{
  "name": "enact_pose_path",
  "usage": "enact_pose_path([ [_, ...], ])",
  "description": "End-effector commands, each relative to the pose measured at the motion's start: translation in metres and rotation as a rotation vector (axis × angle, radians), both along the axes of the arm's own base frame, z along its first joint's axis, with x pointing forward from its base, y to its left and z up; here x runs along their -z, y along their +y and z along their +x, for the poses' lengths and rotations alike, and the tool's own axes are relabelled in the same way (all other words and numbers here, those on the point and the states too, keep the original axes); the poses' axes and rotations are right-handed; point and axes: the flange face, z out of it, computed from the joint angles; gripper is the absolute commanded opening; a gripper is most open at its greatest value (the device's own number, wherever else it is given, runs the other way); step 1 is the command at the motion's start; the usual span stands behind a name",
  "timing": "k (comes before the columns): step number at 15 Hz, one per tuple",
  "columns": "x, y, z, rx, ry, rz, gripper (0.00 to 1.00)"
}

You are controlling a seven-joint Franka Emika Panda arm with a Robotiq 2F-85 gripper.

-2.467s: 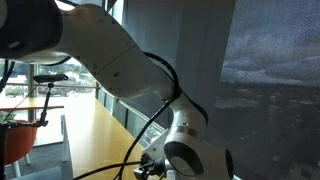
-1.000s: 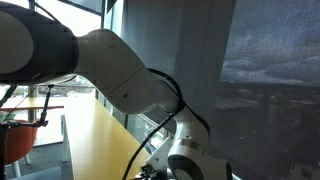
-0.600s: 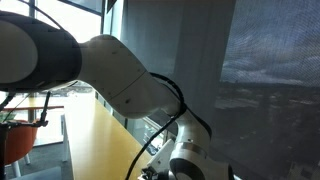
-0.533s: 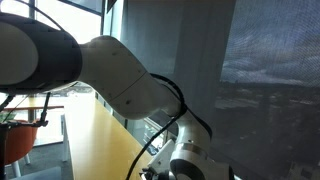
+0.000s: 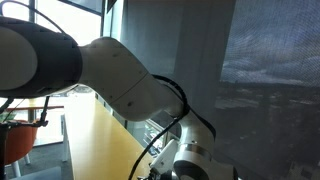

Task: Put the straw inside the cup

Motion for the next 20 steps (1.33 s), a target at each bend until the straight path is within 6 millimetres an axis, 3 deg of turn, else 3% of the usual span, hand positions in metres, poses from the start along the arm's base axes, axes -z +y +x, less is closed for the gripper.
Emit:
enact_pose_path([
  [1, -0.014, 0.006, 0.004, -0.008, -0.003, 0.051, 1.0],
  [7, -0.054, 0.042, 0.006, -0.084, -0.029, 0.068, 1.0],
  [11, -0.084, 0.075, 0.0, -0.16, -0.059, 0.043, 1.0],
  [15, -0.112, 0.113, -0.015, -0.301, -0.07, -0.062, 1.0],
  [20, -0.16, 0.139, -0.018, -0.484, -0.159, -0.264, 1.0],
])
